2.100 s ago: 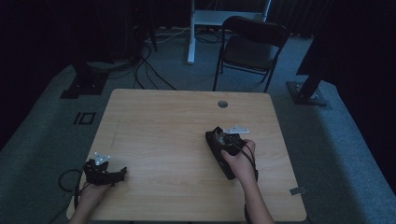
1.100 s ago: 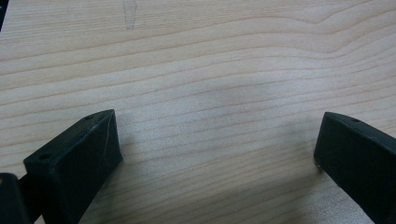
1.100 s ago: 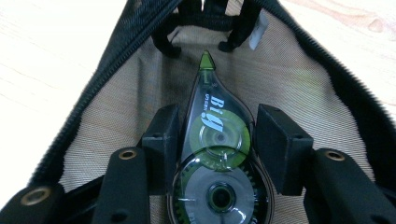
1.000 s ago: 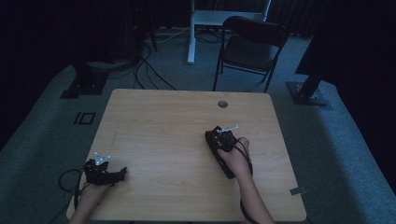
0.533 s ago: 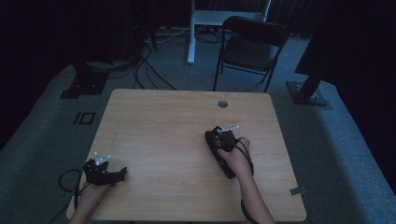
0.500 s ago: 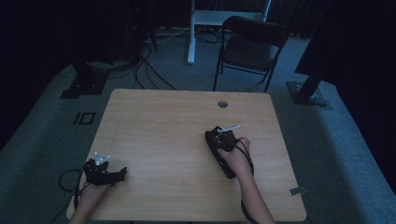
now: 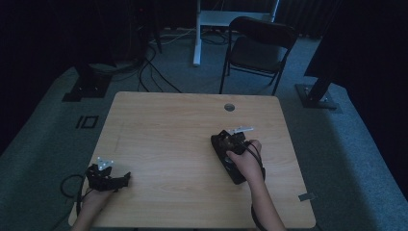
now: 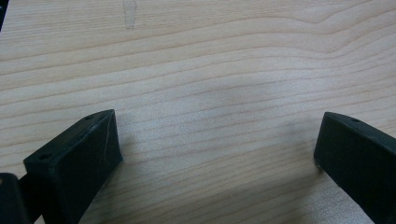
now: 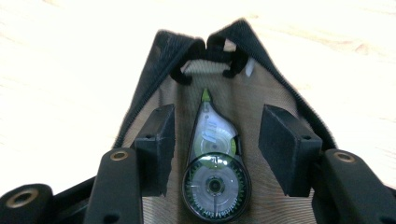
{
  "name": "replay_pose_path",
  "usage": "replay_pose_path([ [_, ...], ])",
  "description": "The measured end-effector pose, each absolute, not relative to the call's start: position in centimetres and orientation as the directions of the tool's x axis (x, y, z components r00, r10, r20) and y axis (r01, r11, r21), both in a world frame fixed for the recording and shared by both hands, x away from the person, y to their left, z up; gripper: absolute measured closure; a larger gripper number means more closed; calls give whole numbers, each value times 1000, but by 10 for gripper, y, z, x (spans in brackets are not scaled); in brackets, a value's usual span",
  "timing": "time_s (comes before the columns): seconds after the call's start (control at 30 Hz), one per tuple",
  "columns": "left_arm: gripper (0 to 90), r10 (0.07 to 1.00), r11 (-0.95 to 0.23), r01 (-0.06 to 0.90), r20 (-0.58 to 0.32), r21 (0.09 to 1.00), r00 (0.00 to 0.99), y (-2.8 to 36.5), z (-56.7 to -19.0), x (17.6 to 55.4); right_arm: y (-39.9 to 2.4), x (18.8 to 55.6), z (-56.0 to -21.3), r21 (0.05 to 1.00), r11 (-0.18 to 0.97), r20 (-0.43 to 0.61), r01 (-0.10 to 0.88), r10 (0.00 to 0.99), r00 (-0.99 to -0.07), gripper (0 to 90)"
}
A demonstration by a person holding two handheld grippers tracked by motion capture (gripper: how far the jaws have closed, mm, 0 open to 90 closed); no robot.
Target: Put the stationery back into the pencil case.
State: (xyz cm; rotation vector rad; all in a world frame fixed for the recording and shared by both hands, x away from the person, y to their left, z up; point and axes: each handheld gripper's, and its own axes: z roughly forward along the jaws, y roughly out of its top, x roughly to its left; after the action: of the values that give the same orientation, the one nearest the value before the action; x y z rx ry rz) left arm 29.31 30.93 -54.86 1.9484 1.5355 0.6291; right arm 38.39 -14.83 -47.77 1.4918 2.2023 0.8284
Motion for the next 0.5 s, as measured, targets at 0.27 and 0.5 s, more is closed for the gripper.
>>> replay_pose_path([
  [0.27, 5, 974, -174, 703, 14, 690, 228, 309, -549, 293, -156, 374, -459, 702, 234, 74, 672, 916, -395, 423],
  [0.5, 6, 974, -174, 703, 13, 690, 228, 309, -549, 293, -169, 365, -447, 765, 221, 103, 605, 885, -453, 338],
])
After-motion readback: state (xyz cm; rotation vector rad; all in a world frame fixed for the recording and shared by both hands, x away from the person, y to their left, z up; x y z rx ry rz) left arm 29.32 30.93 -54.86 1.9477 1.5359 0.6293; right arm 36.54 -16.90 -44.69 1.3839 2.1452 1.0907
